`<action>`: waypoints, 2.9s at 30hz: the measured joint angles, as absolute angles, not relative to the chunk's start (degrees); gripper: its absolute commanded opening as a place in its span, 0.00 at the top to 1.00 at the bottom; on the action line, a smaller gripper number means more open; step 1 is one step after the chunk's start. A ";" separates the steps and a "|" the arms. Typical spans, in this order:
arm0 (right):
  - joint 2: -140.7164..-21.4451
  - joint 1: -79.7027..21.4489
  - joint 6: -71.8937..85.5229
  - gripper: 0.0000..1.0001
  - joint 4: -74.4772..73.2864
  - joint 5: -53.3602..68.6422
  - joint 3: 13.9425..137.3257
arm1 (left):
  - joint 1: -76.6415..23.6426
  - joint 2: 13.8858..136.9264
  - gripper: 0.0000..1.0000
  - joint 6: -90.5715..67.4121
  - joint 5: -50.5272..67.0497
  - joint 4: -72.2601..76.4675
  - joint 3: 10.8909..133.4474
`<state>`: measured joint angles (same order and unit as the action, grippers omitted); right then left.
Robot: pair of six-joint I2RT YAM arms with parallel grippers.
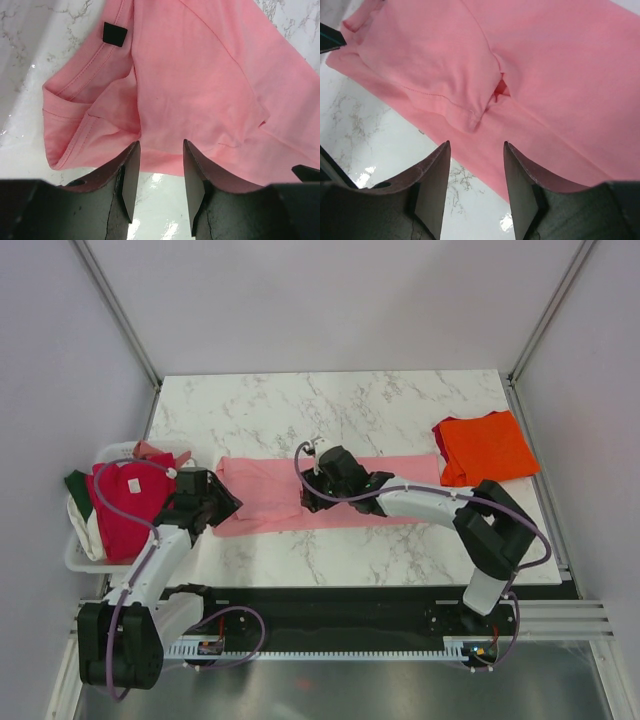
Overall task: Fold and stack the t-shirts
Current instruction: Fold the tshirt
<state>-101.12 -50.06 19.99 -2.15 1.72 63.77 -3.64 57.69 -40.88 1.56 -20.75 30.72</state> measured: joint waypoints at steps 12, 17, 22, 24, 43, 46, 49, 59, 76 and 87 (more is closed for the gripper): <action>-101.71 -42.76 26.39 0.76 2.55 16.62 67.26 | -3.64 55.35 0.53 -40.86 1.58 -20.71 29.36; -114.37 -42.39 35.38 1.00 10.57 24.75 76.25 | -3.62 55.44 0.53 -40.84 1.61 -18.24 26.33; -126.63 -42.41 45.01 1.00 17.43 31.20 82.91 | -3.57 55.96 0.53 -40.58 1.65 -16.69 25.21; -130.06 -42.41 47.83 1.00 18.59 33.01 84.84 | -3.55 57.10 0.53 -40.36 1.80 -15.53 25.21; -138.21 -42.94 56.18 1.00 22.13 40.51 92.77 | -3.46 67.37 0.64 -38.13 3.64 -6.85 26.30; -139.39 -42.96 55.72 1.00 19.68 40.51 94.91 | -3.46 67.99 0.64 -38.13 4.99 -5.65 26.41; -140.35 -43.03 55.22 1.00 16.69 40.51 96.86 | -3.46 67.99 0.62 -38.15 6.90 -5.13 26.41; -144.64 -43.29 54.00 1.00 7.57 40.58 102.50 | -3.46 65.95 0.56 -38.74 15.42 -4.12 26.17; -144.92 -43.29 52.60 1.00 2.70 40.91 104.71 | 0.10 58.37 0.49 -42.57 21.43 -11.31 26.22; -145.14 -43.38 50.81 0.77 1.04 41.04 105.91 | 7.42 47.88 0.40 -44.93 21.32 -18.33 26.20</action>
<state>-145.14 -43.38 50.81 1.04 41.04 105.91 7.42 47.88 -44.93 21.32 -18.33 26.20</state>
